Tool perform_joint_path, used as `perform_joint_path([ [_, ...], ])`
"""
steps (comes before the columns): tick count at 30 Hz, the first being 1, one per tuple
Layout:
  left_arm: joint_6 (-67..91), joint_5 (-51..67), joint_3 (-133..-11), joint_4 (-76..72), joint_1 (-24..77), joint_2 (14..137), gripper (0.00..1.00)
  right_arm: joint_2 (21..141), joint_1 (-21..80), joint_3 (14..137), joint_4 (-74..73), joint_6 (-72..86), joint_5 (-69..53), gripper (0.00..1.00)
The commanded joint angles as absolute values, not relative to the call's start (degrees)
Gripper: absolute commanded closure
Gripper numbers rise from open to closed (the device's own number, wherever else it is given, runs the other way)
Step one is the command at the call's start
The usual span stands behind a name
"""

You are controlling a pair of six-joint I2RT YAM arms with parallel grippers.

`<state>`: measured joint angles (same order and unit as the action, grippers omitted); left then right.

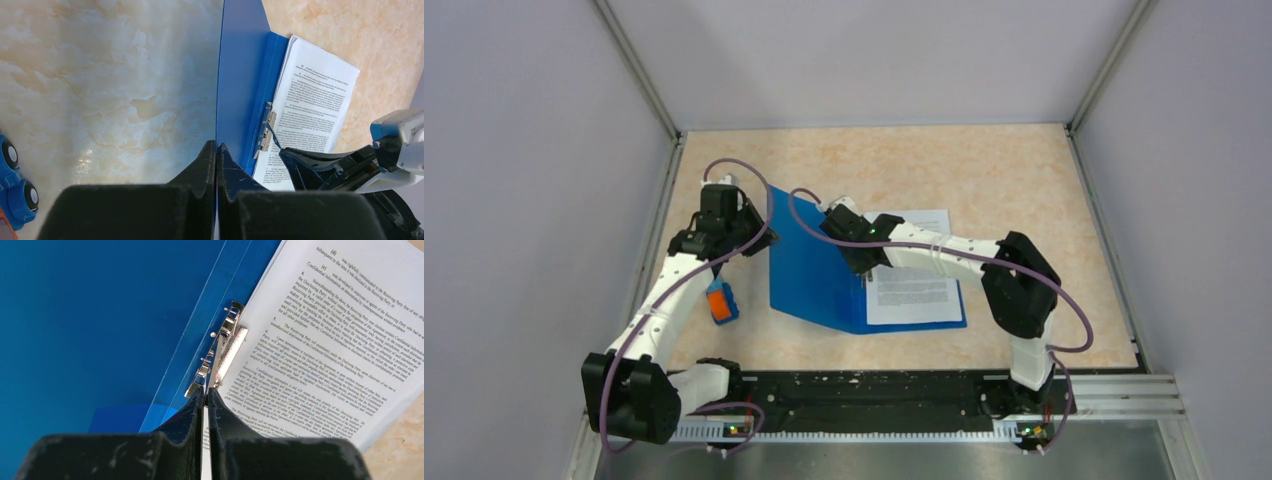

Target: Put the files into the folder

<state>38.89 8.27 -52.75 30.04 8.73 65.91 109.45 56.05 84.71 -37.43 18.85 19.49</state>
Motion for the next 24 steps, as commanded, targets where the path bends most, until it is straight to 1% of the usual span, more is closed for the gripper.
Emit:
perform_joint_path([
  [1, 39.17, 5.12, -51.81, 26.82, 8.61, 65.6, 1.0, 105.71, 57.54, 83.31, -39.02, 20.43, 17.76, 0.99],
  [6, 39.6, 3.83, -51.09, 26.47, 8.61, 65.72, 1.0, 104.97, 58.29, 80.93, -38.88, 21.51, 17.11, 1.0],
  [18, 40.56, 2.63, -50.28, 25.93, 8.61, 66.0, 1.0, 103.25, 59.32, 68.69, -32.42, 24.91, 12.49, 1.0],
  [24, 40.65, 2.87, -50.4, 25.76, 8.61, 66.09, 1.0, 105.01, 59.28, 67.09, -30.47, 25.32, 11.69, 1.0],
])
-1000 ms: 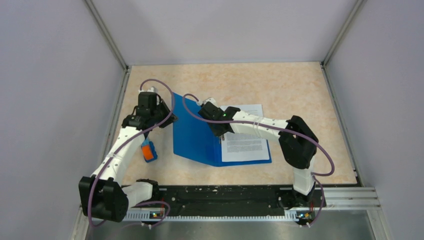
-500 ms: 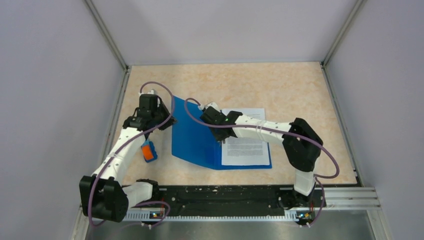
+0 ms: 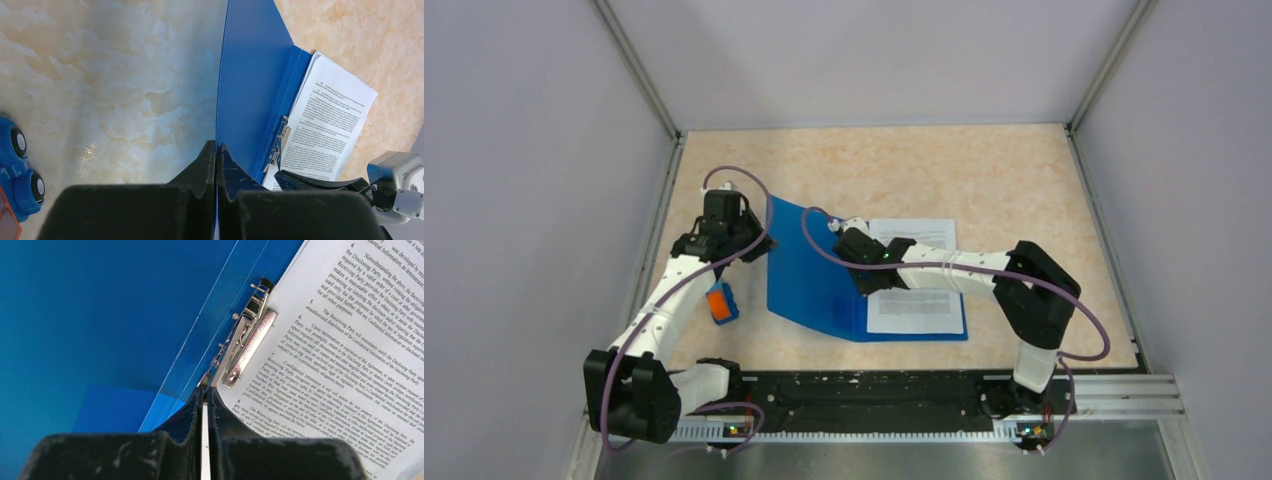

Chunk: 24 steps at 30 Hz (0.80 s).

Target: Put the files into the folder

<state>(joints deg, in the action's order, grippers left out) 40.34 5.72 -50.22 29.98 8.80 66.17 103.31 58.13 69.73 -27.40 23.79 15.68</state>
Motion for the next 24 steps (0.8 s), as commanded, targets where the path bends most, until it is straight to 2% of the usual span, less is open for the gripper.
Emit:
perform_joint_path([
  [1, 40.59, 2.9, -50.44, 25.81, 8.61, 66.09, 1.0, 105.48, 59.31, 66.94, -30.31, 25.47, 11.73, 1.0],
  [24, 40.4, 3.18, -50.46, 26.65, 8.58, 65.54, 1.0, 112.63, 59.29, 64.52, -29.22, 27.59, 13.54, 1.0],
])
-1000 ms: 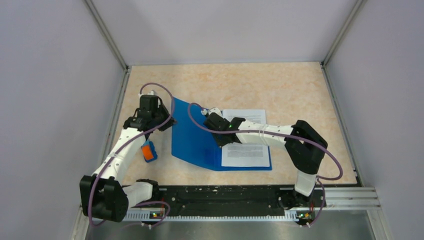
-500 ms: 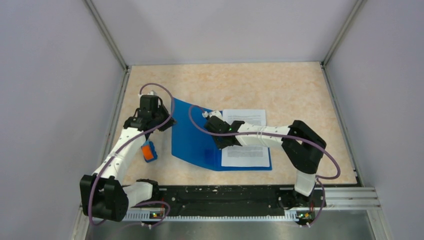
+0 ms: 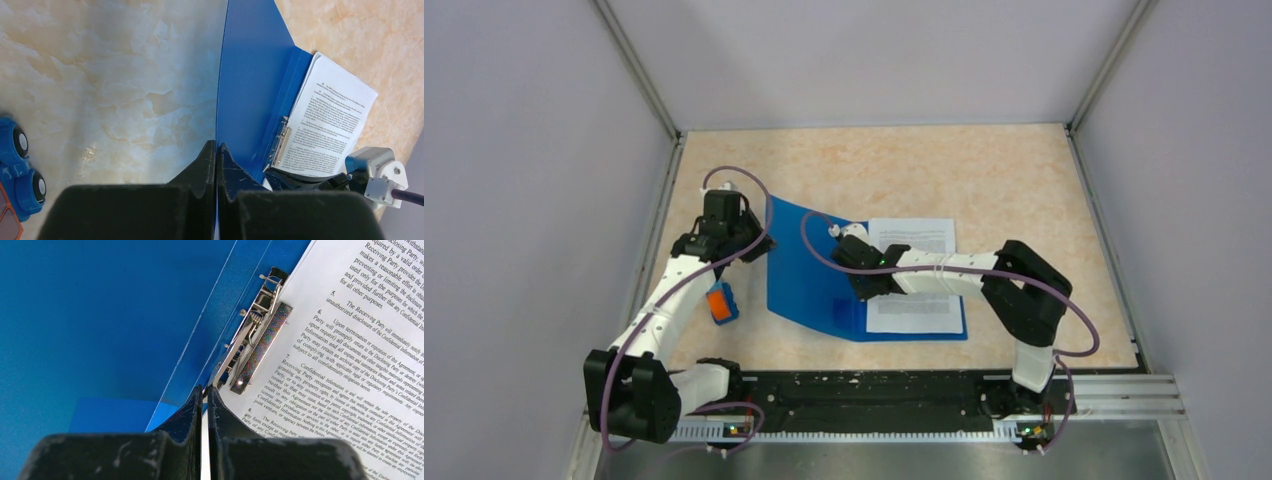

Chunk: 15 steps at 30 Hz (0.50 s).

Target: Put the files into the folder

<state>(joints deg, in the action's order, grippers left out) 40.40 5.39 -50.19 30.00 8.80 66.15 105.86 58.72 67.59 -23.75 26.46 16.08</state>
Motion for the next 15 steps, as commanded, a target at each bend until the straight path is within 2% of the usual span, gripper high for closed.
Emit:
perform_joint_path([
  [1, 40.35, 3.29, -50.43, 26.61, 8.6, 65.56, 1.0, 113.14, 59.32, 64.83, -29.53, 27.67, 13.61, 1.0],
  [8, 39.77, 3.72, -50.1, 26.82, 8.57, 65.21, 1.0, 115.9, 59.33, 65.09, -30.67, 28.35, 14.45, 1.0],
  [15, 39.54, 0.56, -49.74, 28.48, 8.54, 62.88, 1.0, 111.9, 59.01, 64.43, -31.7, 28.19, 16.53, 1.0],
])
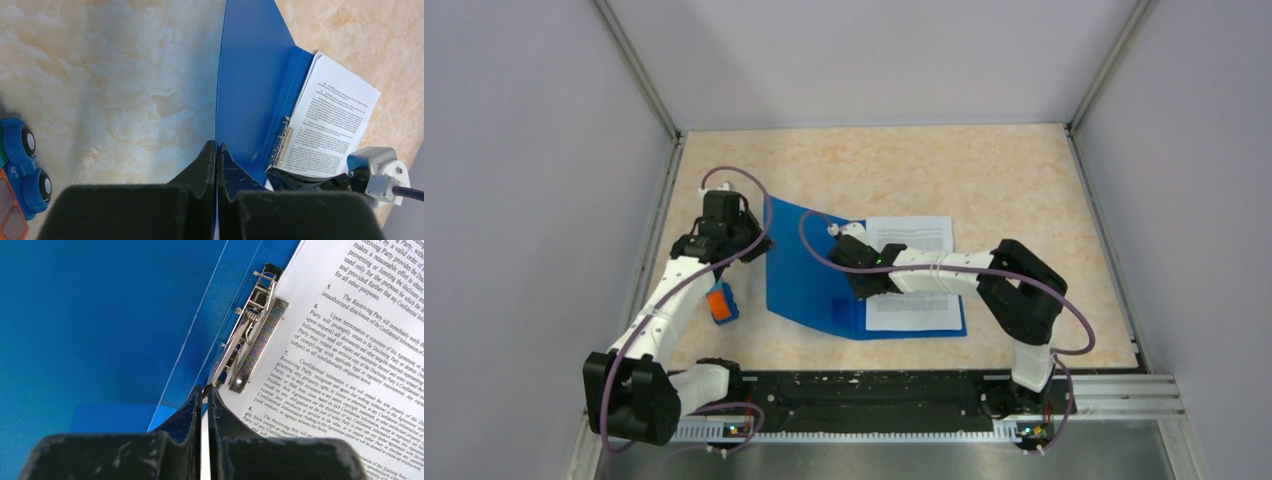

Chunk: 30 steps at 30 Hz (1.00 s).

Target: Put the files into the folder

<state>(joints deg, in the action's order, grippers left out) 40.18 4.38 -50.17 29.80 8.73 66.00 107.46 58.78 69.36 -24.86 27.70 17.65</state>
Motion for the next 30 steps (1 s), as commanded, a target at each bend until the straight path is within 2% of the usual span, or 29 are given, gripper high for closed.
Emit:
perform_joint_path([
  [1, 39.79, 0.54, -49.24, 28.68, 8.57, 61.96, 1.0, 111.06, 58.79, 64.35, -31.72, 27.98, 16.69, 1.0],
  [13, 42.91, -2.45, -41.56, 28.83, 10.2, 50.85, 1.0, 108.44, 56.95, 65.24, -32.98, 24.44, 16.46, 1.0],
  [30, 41.88, -6.0, -38.97, 28.71, 10.55, 49.16, 1.0, 108.35, 56.9, 67.68, -38.48, 22.72, 18.92, 1.0],
])
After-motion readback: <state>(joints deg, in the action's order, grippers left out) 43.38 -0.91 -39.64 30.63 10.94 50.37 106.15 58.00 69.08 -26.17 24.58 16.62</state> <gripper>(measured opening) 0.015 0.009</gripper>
